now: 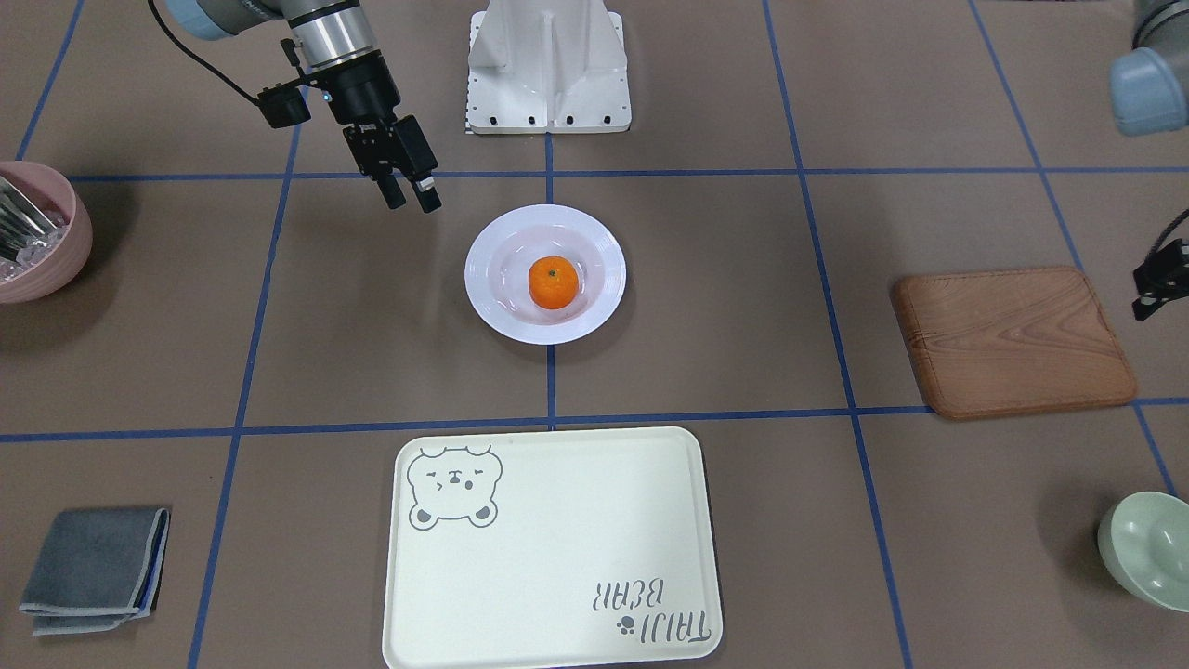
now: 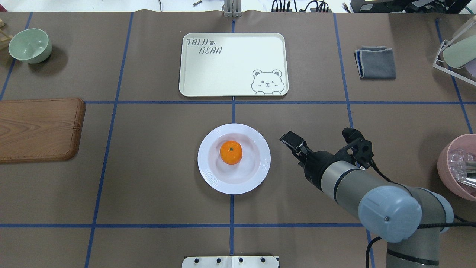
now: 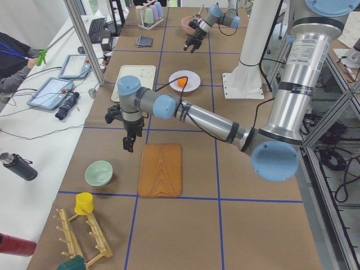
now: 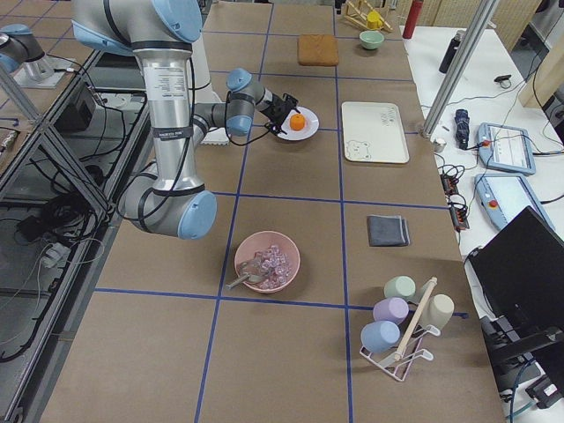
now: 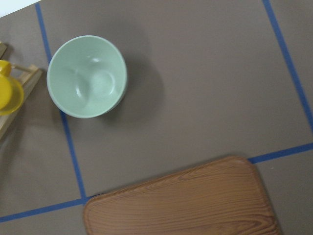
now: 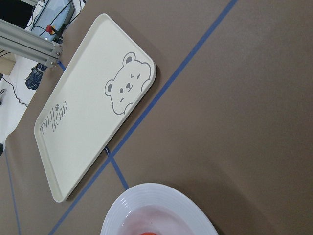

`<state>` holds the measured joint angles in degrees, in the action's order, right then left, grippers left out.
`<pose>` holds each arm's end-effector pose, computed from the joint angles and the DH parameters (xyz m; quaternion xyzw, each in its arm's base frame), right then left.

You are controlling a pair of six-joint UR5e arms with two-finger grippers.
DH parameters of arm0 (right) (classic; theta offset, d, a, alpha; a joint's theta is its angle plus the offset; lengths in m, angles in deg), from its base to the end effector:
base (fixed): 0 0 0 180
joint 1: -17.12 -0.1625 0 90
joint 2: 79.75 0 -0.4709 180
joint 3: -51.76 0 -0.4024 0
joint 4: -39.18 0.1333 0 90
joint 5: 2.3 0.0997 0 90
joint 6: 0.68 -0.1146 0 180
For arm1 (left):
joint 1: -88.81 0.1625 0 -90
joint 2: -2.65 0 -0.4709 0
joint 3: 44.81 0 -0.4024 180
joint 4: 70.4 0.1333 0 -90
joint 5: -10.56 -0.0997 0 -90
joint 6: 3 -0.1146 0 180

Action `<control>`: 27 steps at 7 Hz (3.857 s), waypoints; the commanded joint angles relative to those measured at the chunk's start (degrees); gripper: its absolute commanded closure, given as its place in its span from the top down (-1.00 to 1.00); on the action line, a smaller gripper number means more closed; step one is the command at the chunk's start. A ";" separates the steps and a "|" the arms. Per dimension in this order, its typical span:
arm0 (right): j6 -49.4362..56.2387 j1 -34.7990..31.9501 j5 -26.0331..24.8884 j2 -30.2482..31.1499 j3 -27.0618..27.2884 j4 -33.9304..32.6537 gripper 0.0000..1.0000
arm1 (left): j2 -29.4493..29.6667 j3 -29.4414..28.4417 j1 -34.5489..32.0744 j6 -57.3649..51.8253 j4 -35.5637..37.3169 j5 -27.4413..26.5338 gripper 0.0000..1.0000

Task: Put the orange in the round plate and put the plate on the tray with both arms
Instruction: 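Lower the right gripper to the white plate rim and grasp it, then lift the plate with the right gripper and carry it onto the bear tray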

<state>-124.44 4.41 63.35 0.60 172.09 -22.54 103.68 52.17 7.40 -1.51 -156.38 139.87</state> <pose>-0.4687 -0.2908 0.3142 0.0715 -0.5711 0.4279 0.6968 0.0282 -0.5934 0.5622 0.0849 0.3426 0.0988 0.9304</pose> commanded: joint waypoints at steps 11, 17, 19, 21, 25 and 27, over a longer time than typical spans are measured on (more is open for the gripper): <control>-10.00 5.93 -7.38 -14.08 -20.66 -0.16 0.08 | -7.69 -5.05 -12.72 -14.40 -0.15 4.81 0.96; -9.30 2.69 -9.04 -13.99 -20.40 6.59 -1.00 | -10.14 -3.04 -12.72 -11.44 -0.06 7.42 0.96; -9.04 0.32 -9.93 -13.99 -20.48 11.94 -1.00 | -11.73 -0.92 -12.72 -10.89 -0.06 7.53 0.96; -8.86 -1.26 -10.71 -13.90 -20.66 21.41 -1.00 | -11.73 -0.83 -12.72 -10.89 -0.06 7.53 0.96; -9.65 -10.03 -11.96 -24.22 -32.97 23.22 -1.00 | -11.47 -0.65 -12.54 -9.22 -0.32 7.62 0.96; -14.28 -16.01 -10.82 -34.86 -50.20 22.17 -1.00 | -10.94 -0.65 -12.46 -8.09 -0.32 7.62 0.96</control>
<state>-135.67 -7.82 51.74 -28.00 132.26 0.37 92.40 51.51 -5.14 -10.51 -156.69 147.49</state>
